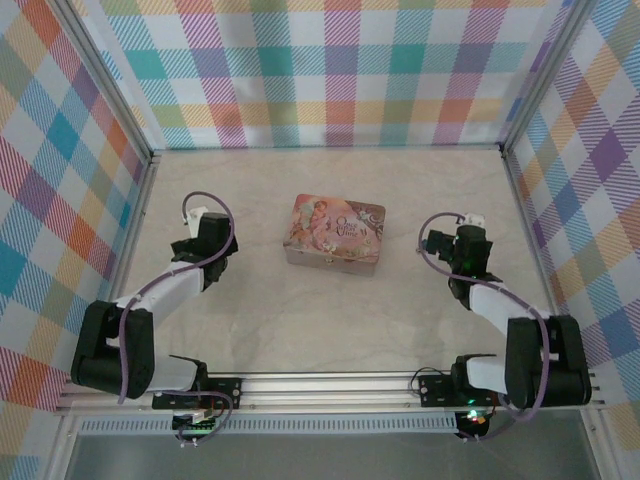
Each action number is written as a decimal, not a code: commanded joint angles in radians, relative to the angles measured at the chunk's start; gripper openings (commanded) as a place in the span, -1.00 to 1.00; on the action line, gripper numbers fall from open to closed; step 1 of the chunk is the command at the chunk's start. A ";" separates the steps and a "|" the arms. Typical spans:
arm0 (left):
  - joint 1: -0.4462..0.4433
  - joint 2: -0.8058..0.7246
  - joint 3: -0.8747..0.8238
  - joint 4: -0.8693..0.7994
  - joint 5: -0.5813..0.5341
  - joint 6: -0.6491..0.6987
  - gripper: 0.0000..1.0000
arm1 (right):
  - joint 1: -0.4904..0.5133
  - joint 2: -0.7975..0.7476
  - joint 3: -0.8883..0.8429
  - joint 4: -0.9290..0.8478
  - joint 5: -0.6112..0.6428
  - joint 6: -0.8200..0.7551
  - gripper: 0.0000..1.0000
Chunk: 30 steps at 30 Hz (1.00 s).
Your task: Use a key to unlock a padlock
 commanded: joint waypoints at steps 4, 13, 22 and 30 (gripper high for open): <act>0.037 0.055 -0.159 0.400 0.053 0.067 1.00 | -0.010 0.102 -0.041 0.339 -0.069 -0.069 0.99; 0.056 0.152 -0.283 0.803 0.269 0.261 1.00 | -0.014 0.253 -0.041 0.477 -0.174 -0.106 0.99; 0.089 0.201 -0.289 0.861 0.276 0.233 1.00 | -0.015 0.248 -0.039 0.464 -0.175 -0.109 0.99; 0.088 0.200 -0.286 0.852 0.276 0.233 1.00 | -0.019 0.246 -0.039 0.459 -0.186 -0.106 0.99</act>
